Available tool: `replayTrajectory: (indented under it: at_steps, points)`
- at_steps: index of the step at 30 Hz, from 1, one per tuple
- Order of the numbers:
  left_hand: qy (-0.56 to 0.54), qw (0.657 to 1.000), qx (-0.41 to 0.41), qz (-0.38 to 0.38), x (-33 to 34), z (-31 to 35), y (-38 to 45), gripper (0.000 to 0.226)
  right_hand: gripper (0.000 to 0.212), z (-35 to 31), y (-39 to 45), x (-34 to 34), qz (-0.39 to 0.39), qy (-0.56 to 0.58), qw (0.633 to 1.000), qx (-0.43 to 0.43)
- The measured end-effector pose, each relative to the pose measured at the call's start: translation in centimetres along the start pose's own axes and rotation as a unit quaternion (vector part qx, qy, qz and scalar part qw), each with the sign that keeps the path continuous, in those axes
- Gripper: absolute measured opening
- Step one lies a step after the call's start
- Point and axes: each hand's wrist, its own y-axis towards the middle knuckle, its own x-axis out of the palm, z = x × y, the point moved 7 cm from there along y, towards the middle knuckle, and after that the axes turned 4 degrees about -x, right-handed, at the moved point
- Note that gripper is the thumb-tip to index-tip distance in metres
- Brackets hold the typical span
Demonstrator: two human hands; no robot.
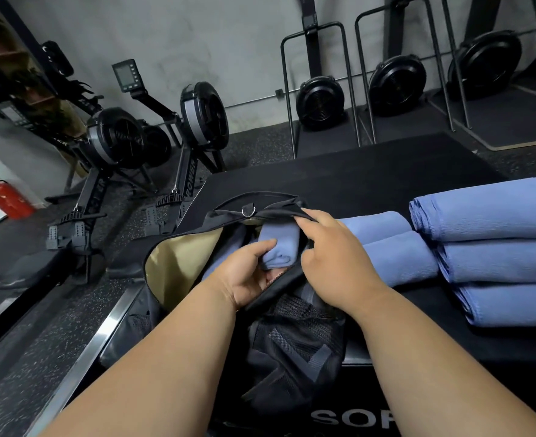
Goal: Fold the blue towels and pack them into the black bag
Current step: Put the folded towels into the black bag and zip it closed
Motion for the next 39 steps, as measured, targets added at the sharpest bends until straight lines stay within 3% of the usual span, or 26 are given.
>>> replayTrajectory:
  at_steps: [4,8,10,14,22,27,31,39]
  points:
    - [0.082,0.995,-0.063,-0.01,-0.2,-1.8,0.0,0.059,0.068,0.4,0.1,0.1,0.002,0.017,1.0,0.004]
    - [0.125,0.989,-0.075,0.003,-0.8,-1.8,0.2,0.065,0.067,0.8,0.0,-0.2,0.0,0.02,1.0,0.004]
    - [0.149,0.986,-0.067,0.025,-1.1,-0.9,-0.1,0.061,0.067,0.8,-0.2,-0.2,-0.003,0.024,1.0,0.006]
    - [0.242,0.964,0.03,0.104,-1.4,1.3,0.1,0.026,0.069,0.9,-0.4,-0.1,-0.013,0.032,0.999,0.0]
    - [0.082,0.996,0.017,0.0,1.4,0.2,1.5,0.017,0.073,1.1,-0.5,-0.9,0.006,0.089,0.996,0.002]
    - [0.083,0.997,-0.003,0.0,0.6,1.2,2.4,0.063,0.073,1.1,-0.4,-0.8,0.0,0.087,0.996,-0.001]
    - [0.088,0.996,0.016,0.0,1.6,2.1,2.9,0.042,0.074,0.8,-0.3,-1.1,0.014,0.101,0.995,-0.002]
    - [0.07,0.997,0.027,-0.018,2.4,1.8,4.5,0.053,0.072,0.7,0.0,-1.7,0.048,0.196,0.979,0.004]
